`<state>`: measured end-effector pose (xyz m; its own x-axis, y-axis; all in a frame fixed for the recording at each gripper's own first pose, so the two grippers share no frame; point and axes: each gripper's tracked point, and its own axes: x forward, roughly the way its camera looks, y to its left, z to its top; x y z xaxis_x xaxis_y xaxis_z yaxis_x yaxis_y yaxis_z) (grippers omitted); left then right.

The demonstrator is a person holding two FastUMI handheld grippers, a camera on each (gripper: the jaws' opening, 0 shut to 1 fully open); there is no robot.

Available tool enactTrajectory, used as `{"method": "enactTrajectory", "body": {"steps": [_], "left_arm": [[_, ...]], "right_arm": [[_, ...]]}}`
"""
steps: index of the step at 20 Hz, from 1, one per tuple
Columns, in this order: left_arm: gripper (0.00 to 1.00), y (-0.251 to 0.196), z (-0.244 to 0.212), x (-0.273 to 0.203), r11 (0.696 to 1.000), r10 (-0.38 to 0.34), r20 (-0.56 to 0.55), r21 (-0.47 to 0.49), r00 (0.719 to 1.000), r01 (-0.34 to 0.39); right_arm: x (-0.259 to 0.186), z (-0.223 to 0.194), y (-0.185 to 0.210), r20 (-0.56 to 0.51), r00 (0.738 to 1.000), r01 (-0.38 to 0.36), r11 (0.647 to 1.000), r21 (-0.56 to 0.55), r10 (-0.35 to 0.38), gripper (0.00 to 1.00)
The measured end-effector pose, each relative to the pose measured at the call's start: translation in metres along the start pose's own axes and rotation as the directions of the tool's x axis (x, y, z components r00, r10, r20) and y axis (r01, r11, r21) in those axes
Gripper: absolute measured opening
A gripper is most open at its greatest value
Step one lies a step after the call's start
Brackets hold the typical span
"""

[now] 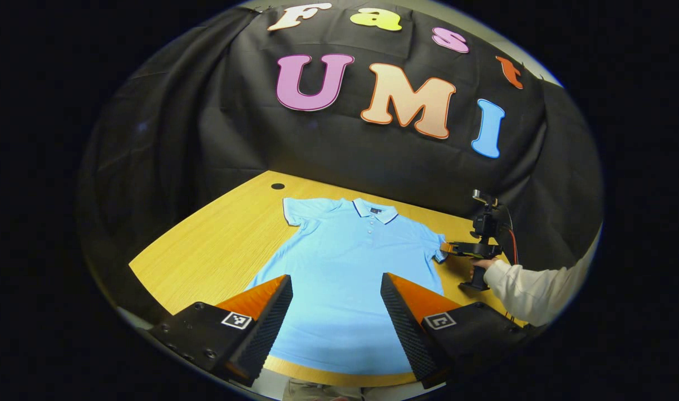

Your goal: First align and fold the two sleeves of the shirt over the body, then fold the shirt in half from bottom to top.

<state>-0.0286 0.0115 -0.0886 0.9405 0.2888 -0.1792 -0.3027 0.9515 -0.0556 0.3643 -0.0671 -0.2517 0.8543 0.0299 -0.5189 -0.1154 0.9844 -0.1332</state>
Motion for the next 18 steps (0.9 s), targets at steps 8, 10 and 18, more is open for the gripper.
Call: {"method": "enactTrajectory", "body": {"steps": [8, 10, 18], "left_arm": [[0.95, -0.003, -0.004, 0.002, 1.0, -0.02, 0.008, -0.014, 1.0, 0.021], [0.96, -0.001, -0.001, 0.005, 0.999, -0.031, 0.015, -0.009, 0.999, 0.031], [0.96, 0.018, 0.012, 0.033, 0.992, -0.124, -0.004, 0.035, 0.992, 0.124]], "right_arm": [[-0.021, 0.033, 0.016, 0.073, 0.997, -0.017, 0.998, 0.056, 0.013, 0.05], [-0.031, 0.054, 0.034, 0.13, 0.99, -0.067, 0.991, 0.114, 0.052, 0.05], [-0.03, 0.062, 0.152, 0.159, 0.955, -0.282, 0.932, 0.226, 0.25, 0.05]]}}
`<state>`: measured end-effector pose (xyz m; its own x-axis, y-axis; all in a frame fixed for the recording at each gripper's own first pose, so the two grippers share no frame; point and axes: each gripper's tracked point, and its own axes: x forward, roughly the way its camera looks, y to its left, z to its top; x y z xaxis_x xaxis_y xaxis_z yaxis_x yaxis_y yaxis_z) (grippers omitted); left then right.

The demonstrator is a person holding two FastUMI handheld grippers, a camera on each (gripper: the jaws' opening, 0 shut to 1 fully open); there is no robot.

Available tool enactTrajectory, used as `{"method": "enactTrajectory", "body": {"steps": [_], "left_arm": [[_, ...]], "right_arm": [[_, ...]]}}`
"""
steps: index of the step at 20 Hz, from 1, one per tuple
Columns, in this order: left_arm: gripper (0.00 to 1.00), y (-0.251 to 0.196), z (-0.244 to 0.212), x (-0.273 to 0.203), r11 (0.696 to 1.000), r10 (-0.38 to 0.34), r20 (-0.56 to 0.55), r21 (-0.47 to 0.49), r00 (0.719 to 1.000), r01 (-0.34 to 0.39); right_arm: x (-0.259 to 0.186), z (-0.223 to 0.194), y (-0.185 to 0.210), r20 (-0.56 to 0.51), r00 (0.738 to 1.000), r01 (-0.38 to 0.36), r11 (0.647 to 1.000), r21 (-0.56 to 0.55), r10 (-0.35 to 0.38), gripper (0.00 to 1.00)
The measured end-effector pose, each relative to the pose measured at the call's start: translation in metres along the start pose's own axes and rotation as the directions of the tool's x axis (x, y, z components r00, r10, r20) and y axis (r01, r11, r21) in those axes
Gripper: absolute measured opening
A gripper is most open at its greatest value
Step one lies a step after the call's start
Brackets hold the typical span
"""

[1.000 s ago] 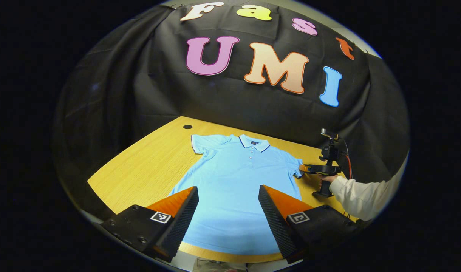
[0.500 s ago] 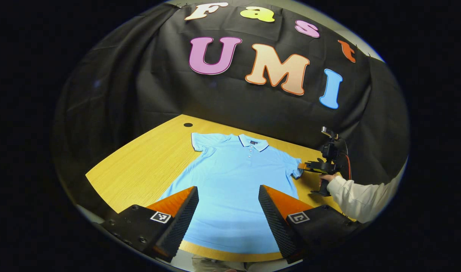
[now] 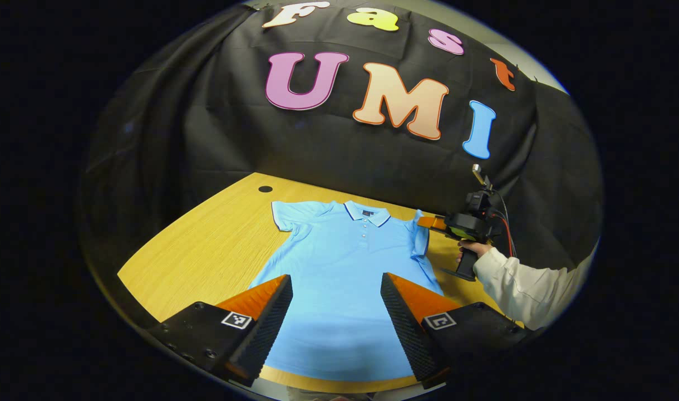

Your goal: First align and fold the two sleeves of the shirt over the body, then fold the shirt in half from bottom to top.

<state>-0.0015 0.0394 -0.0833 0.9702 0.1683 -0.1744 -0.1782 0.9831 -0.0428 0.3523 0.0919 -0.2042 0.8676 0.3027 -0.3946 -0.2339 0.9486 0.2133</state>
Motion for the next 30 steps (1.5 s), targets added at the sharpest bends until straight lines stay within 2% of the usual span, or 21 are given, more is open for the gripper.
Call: {"method": "enactTrajectory", "body": {"steps": [3, 4, 6, 7, 8, 9, 10, 15, 20, 24, 29, 30], "left_arm": [[0.96, 0.013, 0.006, 0.016, 0.999, -0.039, -0.019, 0.013, 0.999, 0.039], [0.96, 0.017, 0.007, 0.023, 0.998, -0.054, -0.024, 0.014, 0.998, 0.055], [0.96, 0.024, 0.015, 0.038, 0.996, -0.086, -0.025, 0.01, 0.996, 0.086], [0.96, 0.029, 0.018, 0.046, 0.995, -0.098, -0.029, 0.004, 0.995, 0.098], [0.96, 0.033, 0.02, 0.055, 0.994, -0.114, -0.034, -0.003, 0.993, 0.114], [0.96, 0.037, 0.024, 0.065, 0.992, -0.126, -0.036, -0.009, 0.991, 0.126], [0.96, 0.044, 0.028, 0.075, 0.991, -0.135, -0.036, -0.014, 0.99, 0.135], [0.96, 0.078, 0.049, 0.134, 0.989, -0.145, -0.04, 0.032, 0.989, 0.147], [0.95, 0.117, 0.07, 0.201, 0.989, -0.124, -0.019, 0.084, 0.992, 0.125], [0.95, 0.141, 0.074, 0.25, 0.989, -0.103, -0.022, 0.103, 0.994, 0.105], [0.95, 0.164, 0.068, 0.307, 0.993, -0.062, -0.079, 0.097, 0.995, 0.069], [0.95, 0.168, 0.066, 0.316, 0.994, -0.05, -0.083, 0.095, 0.995, 0.058]], "right_arm": [[0.022, -0.027, 0.02, -0.052, 0.999, -0.014, 0.998, 0.059, 0.017, 0.07], [0.021, -0.032, 0.026, -0.06, 0.998, -0.021, 0.997, 0.071, 0.026, 0.12], [0.024, -0.037, 0.033, -0.055, 0.998, -0.027, 0.998, 0.052, 0.03, 0.52], [0.023, -0.037, 0.035, -0.052, 0.998, -0.024, 0.999, 0.03, 0.026, 0.67], [0.02, -0.04, 0.037, -0.053, 0.998, -0.021, 1.0, 0.011, 0.021, 0.77], [0.014, -0.041, 0.038, -0.058, 0.998, -0.012, 1.0, -0.007, 0.012, 0.93], [0.01, -0.041, 0.038, -0.053, 0.999, -0.001, 1.0, -0.028, 0.0, 0.98], [-0.032, -0.043, 0.044, -0.028, 0.998, 0.045, 0.996, -0.076, -0.047, 0.97], [-0.082, -0.056, 0.039, -0.023, 0.992, 0.12, 0.988, -0.093, -0.123, 0.98], [-0.119, -0.06, 0.037, -0.005, 0.983, 0.181, 0.982, -0.049, -0.181, 0.98], [-0.158, -0.068, 0.017, 0.014, 0.952, 0.306, 0.952, -0.005, -0.306, 0.98], [-0.164, -0.069, 0.012, 0.015, 0.944, 0.328, 0.945, 0.007, -0.328, 0.93]]}}
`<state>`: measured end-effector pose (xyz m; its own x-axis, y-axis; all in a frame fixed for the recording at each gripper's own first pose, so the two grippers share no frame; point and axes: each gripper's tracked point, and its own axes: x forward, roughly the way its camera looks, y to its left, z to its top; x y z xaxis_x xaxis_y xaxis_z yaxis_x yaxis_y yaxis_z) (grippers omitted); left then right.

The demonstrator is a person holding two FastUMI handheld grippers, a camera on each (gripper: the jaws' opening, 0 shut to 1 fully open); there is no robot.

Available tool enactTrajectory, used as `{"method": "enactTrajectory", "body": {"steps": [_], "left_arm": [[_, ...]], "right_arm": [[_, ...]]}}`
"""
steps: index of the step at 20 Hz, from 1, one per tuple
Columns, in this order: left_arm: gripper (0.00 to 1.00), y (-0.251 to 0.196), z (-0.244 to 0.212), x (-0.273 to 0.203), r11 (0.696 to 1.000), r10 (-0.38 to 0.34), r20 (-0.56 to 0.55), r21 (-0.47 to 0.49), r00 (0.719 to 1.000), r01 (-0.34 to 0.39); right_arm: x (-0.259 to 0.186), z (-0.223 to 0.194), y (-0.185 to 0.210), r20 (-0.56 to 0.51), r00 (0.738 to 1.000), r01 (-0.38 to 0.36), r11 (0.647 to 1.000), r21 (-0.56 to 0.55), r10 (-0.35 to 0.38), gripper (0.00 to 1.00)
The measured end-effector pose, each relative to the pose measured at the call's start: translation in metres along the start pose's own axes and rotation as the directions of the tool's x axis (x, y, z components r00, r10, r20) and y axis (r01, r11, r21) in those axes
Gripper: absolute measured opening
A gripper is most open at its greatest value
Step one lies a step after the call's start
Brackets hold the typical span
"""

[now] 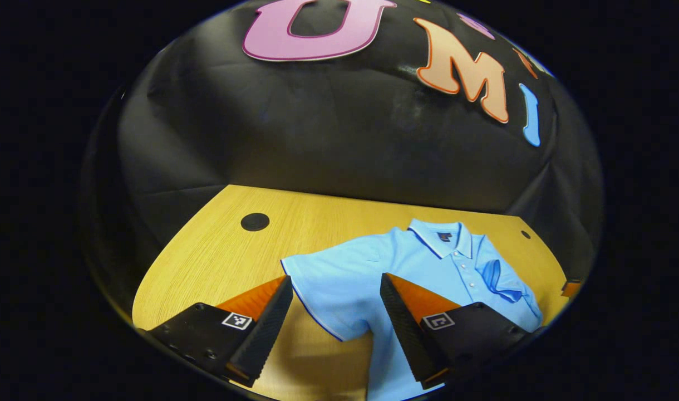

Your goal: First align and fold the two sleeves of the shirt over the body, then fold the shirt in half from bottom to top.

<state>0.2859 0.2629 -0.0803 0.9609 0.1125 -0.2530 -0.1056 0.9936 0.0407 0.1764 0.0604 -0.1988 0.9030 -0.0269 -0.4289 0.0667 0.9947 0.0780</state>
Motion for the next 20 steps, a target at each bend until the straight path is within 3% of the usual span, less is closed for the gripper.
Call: {"method": "enactTrajectory", "body": {"steps": [1, 2, 3, 6, 15, 17, 19, 20], "left_arm": [[0.94, 0.003, -0.002, 0.008, 1.0, 0.009, -0.01, 0.004, 1.0, -0.009], [0.93, 0.007, -0.006, 0.016, 1.0, 0.021, -0.018, 0.016, 1.0, -0.02], [0.93, 0.01, -0.009, 0.021, 0.999, 0.031, -0.029, 0.037, 0.999, -0.03], [0.93, 0.01, -0.021, 0.031, 0.996, 0.028, -0.069, 0.081, 0.997, -0.022], [0.84, 0.012, -0.039, 0.042, 0.999, 0.035, -0.108, 0.044, 0.994, -0.031], [0.74, 0.021, -0.042, 0.044, 0.996, 0.07, -0.107, 0.058, 0.992, -0.064], [0.49, 0.024, -0.036, 0.045, 0.996, 0.077, -0.081, 0.041, 0.994, -0.074], [0.42, 0.023, -0.038, 0.045, 0.997, 0.07, -0.084, 0.04, 0.994, -0.067]], "right_arm": [[-0.004, -0.001, -0.005, 0.003, 1.0, 0.018, 1.0, 0.011, -0.018, 0.98], [-0.008, -0.002, -0.011, 0.003, 0.999, 0.038, 0.999, 0.019, -0.038, 0.93], [-0.012, -0.001, -0.016, 0.005, 0.998, 0.055, 0.998, 0.026, -0.056, 0.98], [-0.02, 0.004, -0.028, 0.023, 0.995, 0.092, 0.994, 0.054, -0.094, 0.98], [-0.029, 0.011, -0.042, 0.045, 0.989, 0.134, 0.988, 0.073, -0.138, 0.98], [-0.029, 0.008, -0.043, 0.036, 0.989, 0.138, 0.988, 0.063, -0.14, 0.98], [-0.03, 0.002, -0.043, 0.018, 0.991, 0.134, 0.989, 0.061, -0.135, 0.98], [-0.032, -0.002, -0.043, 0.014, 0.991, 0.131, 0.989, 0.061, -0.133, 0.98]]}}
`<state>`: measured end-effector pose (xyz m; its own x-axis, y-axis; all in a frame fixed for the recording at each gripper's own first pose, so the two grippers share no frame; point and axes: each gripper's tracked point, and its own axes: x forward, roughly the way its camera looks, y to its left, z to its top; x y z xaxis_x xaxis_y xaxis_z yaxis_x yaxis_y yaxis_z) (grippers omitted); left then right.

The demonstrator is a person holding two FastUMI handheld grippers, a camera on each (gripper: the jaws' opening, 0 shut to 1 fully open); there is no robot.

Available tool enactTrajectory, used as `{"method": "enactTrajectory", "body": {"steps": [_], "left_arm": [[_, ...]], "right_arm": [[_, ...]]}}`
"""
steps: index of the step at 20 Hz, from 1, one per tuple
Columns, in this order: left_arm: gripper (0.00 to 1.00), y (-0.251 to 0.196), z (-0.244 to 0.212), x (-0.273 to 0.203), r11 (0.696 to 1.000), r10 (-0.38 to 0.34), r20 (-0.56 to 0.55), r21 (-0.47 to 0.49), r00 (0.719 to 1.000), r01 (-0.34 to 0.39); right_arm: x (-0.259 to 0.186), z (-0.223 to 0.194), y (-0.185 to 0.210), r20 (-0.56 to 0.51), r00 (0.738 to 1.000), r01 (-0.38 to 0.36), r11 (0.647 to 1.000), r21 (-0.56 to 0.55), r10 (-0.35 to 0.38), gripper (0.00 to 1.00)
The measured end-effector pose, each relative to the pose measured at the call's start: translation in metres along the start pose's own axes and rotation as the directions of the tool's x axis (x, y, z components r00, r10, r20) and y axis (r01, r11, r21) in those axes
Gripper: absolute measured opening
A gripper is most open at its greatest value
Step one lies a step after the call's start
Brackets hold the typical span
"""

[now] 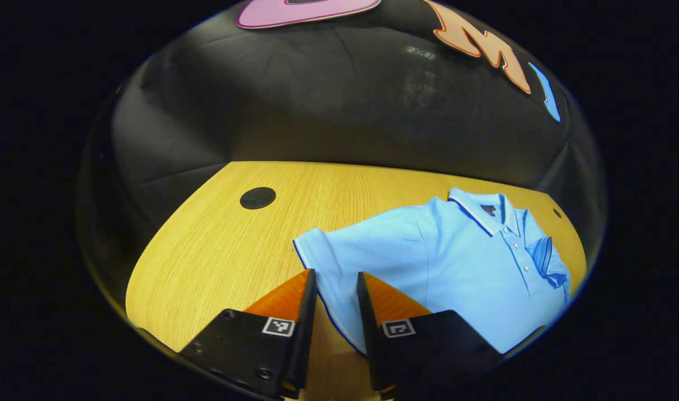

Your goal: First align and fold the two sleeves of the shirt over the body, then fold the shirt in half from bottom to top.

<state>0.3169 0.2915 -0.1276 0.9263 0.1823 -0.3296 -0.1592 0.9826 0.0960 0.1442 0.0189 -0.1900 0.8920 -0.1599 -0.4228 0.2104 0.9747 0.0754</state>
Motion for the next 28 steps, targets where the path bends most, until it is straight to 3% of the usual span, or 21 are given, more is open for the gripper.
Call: {"method": "enactTrajectory", "body": {"steps": [3, 5, 11, 16, 22, 24, 26, 28], "left_arm": [[0.1, -0.008, 0.0, -0.001, 0.999, -0.032, -0.006, 0.002, 0.999, 0.032], [0.01, -0.008, 0.002, 0.001, 0.999, -0.038, 0.002, -0.006, 0.999, 0.038], [0.0, -0.03, 0.032, -0.018, 0.999, -0.053, 0.065, 0.014, 0.996, 0.052], [0.0, -0.107, 0.064, -0.03, 0.982, -0.151, 0.115, 0.134, 0.982, 0.135], [0.01, -0.193, 0.046, -0.02, 0.948, -0.247, 0.054, 0.22, 0.968, 0.229], [0.05, -0.216, 0.037, -0.023, 0.94, -0.285, 0.027, 0.202, 0.958, 0.274], [0.19, -0.226, 0.029, -0.028, 0.936, -0.301, 0.02, 0.195, 0.953, 0.292], [0.73, -0.229, 0.028, -0.041, 0.937, -0.307, 0.029, 0.183, 0.951, 0.297]], "right_arm": [[-0.002, -0.002, -0.004, 0.0, 1.0, 0.004, 1.0, -0.002, -0.004, 0.98], [-0.004, 0.001, -0.005, 0.006, 1.0, 0.004, 1.0, 0.003, -0.004, 0.98], [-0.01, 0.004, -0.017, 0.019, 1.0, 0.005, 1.0, 0.006, -0.005, 0.98], [-0.019, 0.006, -0.029, 0.029, 1.0, -0.004, 1.0, 0.006, 0.003, 0.98], [-0.031, 0.01, -0.048, 0.044, 0.999, 0.016, 1.0, -0.005, -0.015, 0.98], [-0.038, 0.006, -0.053, 0.048, 0.998, 0.027, 1.0, -0.01, -0.026, 0.98], [-0.045, -0.001, -0.054, 0.05, 0.998, 0.035, 0.999, -0.011, -0.035, 0.98], [-0.054, -0.011, -0.054, 0.049, 0.998, 0.042, 0.999, -0.009, -0.042, 0.98]]}}
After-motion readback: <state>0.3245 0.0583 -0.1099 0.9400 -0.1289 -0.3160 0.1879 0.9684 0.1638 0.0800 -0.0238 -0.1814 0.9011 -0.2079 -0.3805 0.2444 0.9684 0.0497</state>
